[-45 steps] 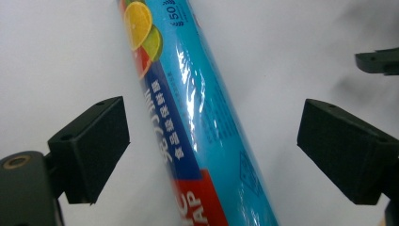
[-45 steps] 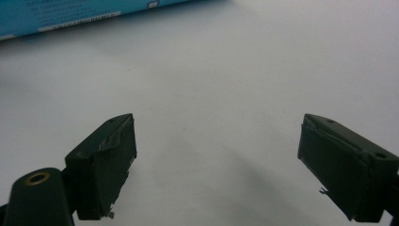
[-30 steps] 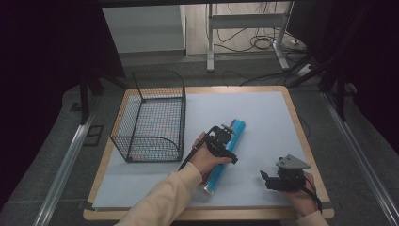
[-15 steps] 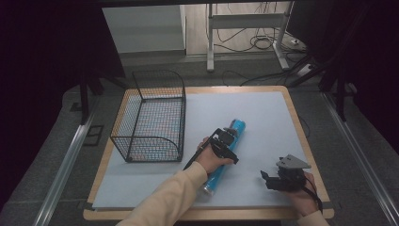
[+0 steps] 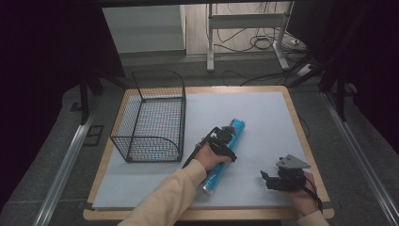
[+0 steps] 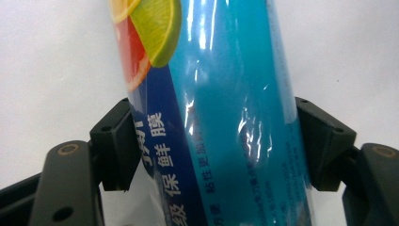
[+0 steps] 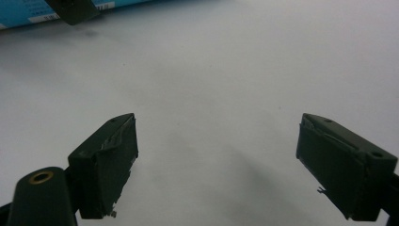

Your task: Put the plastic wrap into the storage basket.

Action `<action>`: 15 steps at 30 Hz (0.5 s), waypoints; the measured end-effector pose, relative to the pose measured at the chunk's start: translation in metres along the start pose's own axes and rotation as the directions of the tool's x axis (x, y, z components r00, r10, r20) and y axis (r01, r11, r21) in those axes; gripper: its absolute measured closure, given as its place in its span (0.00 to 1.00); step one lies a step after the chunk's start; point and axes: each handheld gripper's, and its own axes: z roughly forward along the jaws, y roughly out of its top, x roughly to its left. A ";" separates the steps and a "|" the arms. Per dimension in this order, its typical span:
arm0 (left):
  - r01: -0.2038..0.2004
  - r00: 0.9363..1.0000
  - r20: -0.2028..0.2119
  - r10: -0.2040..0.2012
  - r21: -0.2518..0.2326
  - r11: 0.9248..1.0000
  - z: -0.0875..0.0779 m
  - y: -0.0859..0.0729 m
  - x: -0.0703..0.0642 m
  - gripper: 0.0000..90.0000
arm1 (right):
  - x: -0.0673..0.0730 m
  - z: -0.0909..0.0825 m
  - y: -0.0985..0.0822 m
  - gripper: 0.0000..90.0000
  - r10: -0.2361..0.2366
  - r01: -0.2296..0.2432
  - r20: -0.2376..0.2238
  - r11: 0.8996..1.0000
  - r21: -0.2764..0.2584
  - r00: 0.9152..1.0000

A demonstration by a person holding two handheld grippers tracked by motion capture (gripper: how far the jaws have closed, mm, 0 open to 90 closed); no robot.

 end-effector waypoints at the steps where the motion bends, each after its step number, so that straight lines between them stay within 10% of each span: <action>1: -0.006 1.000 0.001 0.006 0.003 1.000 -0.001 0.000 0.000 0.30 | 0.000 0.000 0.000 0.15 0.001 -0.001 0.000 1.000 0.000 1.000; 15: -0.099 0.995 0.008 0.099 -0.008 0.995 -0.031 0.003 0.000 0.33 | -0.001 -0.001 0.000 0.15 0.004 -0.004 0.009 1.000 -0.010 1.000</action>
